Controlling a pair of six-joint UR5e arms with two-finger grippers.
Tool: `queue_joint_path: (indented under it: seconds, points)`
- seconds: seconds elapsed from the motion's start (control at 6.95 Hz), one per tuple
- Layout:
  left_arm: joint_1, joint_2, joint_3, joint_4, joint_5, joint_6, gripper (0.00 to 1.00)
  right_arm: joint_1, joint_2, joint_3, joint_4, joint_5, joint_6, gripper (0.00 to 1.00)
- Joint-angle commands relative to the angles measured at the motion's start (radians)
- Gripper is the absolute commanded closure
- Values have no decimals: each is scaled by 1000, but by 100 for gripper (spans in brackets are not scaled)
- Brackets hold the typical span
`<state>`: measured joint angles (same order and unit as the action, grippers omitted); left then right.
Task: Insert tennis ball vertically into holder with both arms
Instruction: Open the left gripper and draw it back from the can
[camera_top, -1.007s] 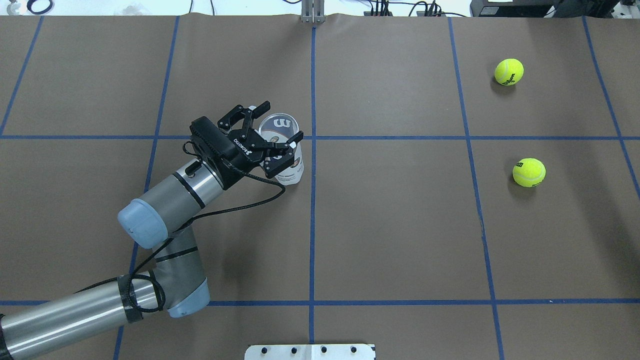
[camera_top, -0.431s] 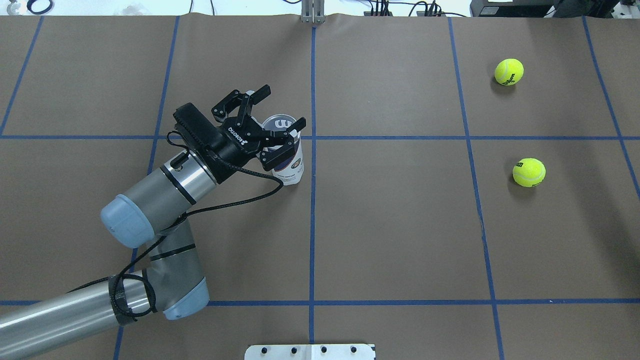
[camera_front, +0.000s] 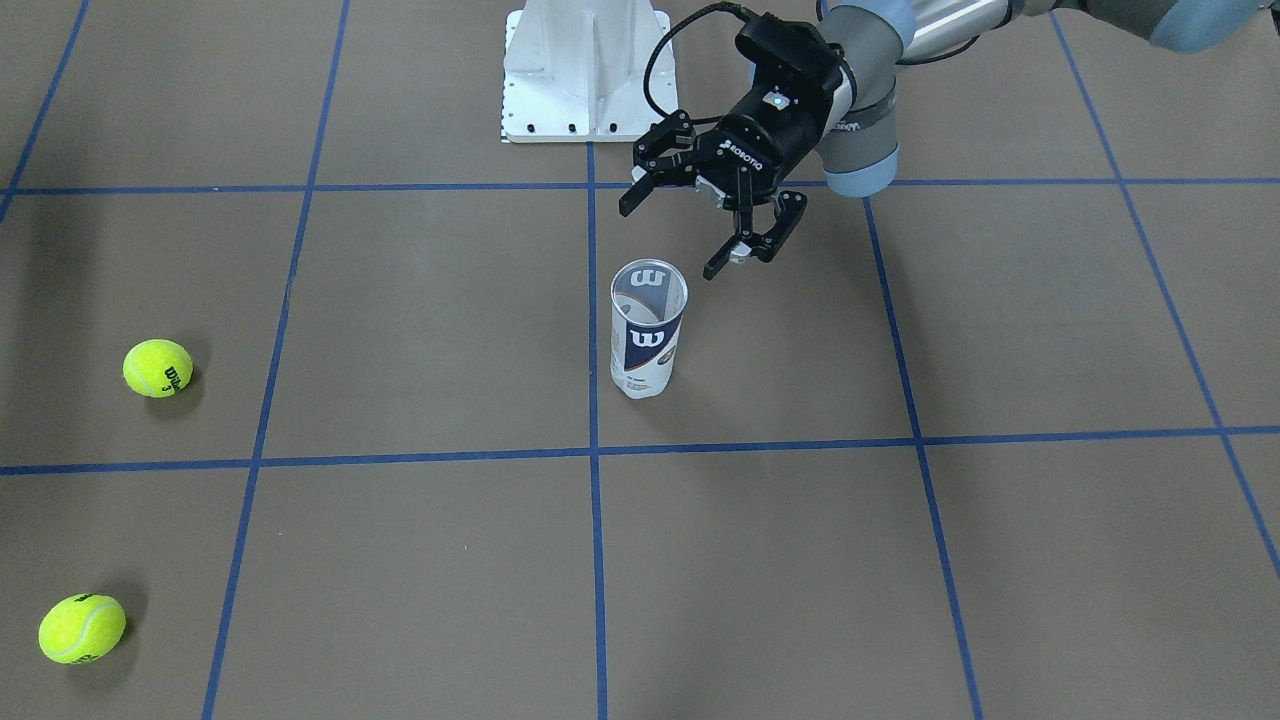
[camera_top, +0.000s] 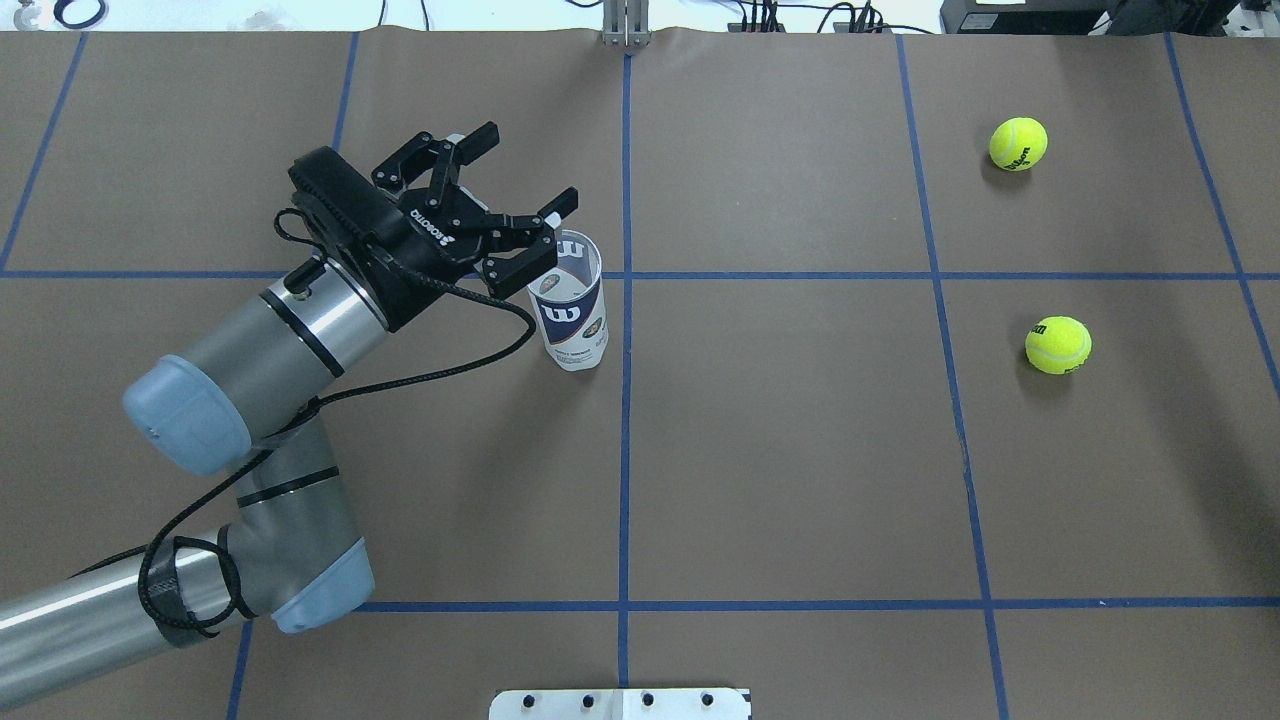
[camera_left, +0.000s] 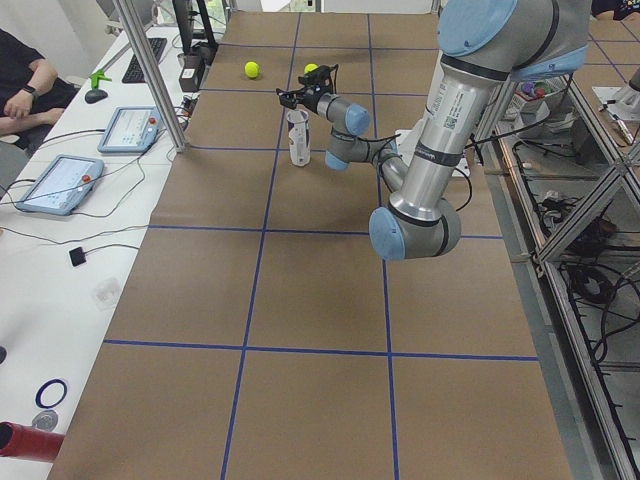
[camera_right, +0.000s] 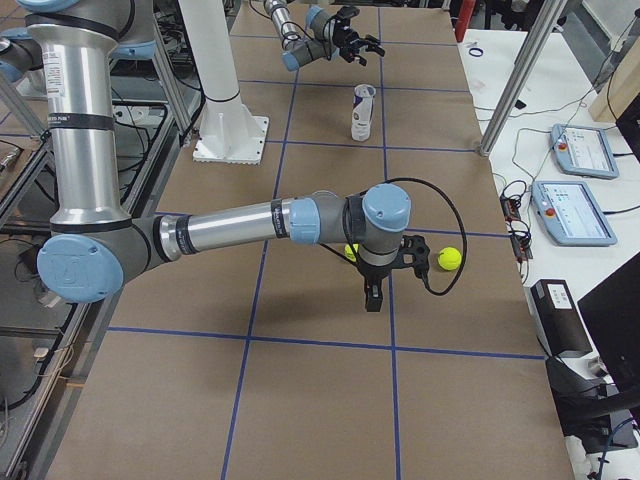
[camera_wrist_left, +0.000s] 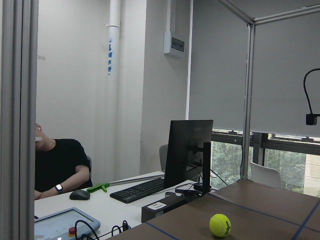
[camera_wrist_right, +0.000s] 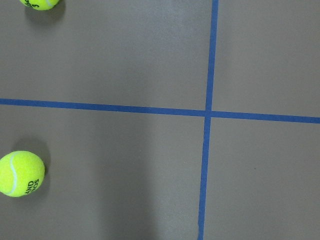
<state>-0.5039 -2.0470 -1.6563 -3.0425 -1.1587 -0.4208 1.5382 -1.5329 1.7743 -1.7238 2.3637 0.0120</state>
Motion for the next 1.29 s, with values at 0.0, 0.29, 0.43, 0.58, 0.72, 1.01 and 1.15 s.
queue_joint_path:
  seconds: [0.0, 0.29, 0.43, 0.58, 0.72, 1.01, 1.15]
  points:
    - [-73, 92, -19, 54, -30, -73, 2, -1, 63, 20, -3, 3, -1, 1]
    - [-224, 163, -22, 147, -288, -235, 2, -53, 119, -1, 9, 83, 191, 1]
    - [-307, 186, -23, 245, -508, -268, 2, -59, 106, 10, 10, 122, 216, 1]
    - [-330, 209, -20, 285, -582, -268, 2, -105, 103, 22, 30, 187, 232, 1]
    - [-329, 228, -17, 283, -585, -268, 2, -186, 115, 40, 68, 160, 343, 1]
    - [-329, 229, -8, 281, -584, -266, 2, -373, 110, 28, 288, 19, 565, 1]
    - [-327, 229, -7, 281, -584, -262, 2, -412, 108, 1, 330, -3, 612, 1]
